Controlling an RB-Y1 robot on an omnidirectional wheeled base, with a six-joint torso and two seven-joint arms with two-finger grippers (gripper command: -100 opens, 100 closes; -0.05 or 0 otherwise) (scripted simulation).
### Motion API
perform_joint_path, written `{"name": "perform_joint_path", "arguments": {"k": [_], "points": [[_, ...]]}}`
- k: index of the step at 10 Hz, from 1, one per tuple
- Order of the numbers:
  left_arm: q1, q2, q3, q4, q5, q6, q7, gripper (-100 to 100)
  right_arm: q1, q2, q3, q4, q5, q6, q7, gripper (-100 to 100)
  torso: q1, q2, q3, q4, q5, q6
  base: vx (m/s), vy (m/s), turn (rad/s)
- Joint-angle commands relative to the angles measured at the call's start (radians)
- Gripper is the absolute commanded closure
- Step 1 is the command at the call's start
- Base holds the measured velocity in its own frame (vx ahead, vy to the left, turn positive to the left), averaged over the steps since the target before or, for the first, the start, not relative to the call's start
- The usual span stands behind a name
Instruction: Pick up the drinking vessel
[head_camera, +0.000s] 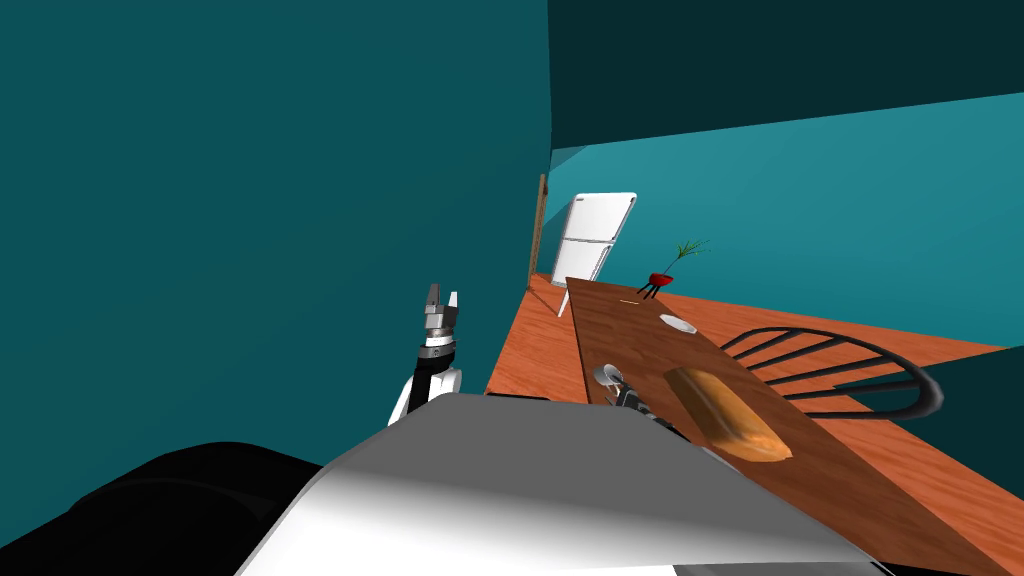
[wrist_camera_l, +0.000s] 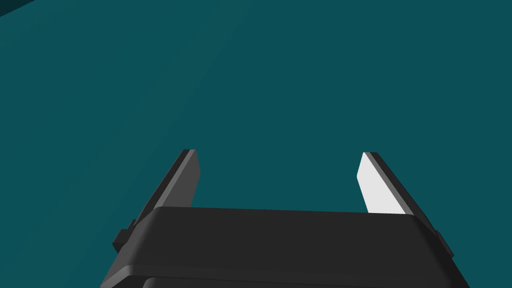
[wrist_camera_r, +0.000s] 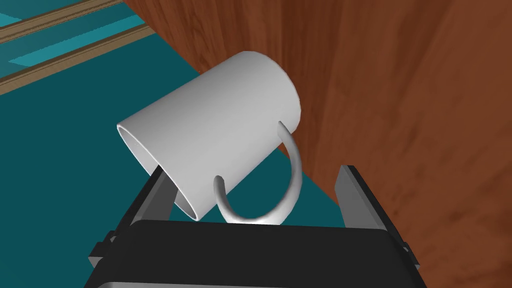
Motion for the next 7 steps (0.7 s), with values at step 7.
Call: {"name": "perform_joint_path", "arguments": {"k": [7], "points": [[0.002,0.001,-0.006,0.003,-0.001,0.001,0.001,0,-0.001,-0.049,-0.026,-0.040,0.005,0.004,-0.011,-100,0.016,-0.002,0.000,0.002,0.002,-0.003,-0.002,0.070,-0.011]]}}
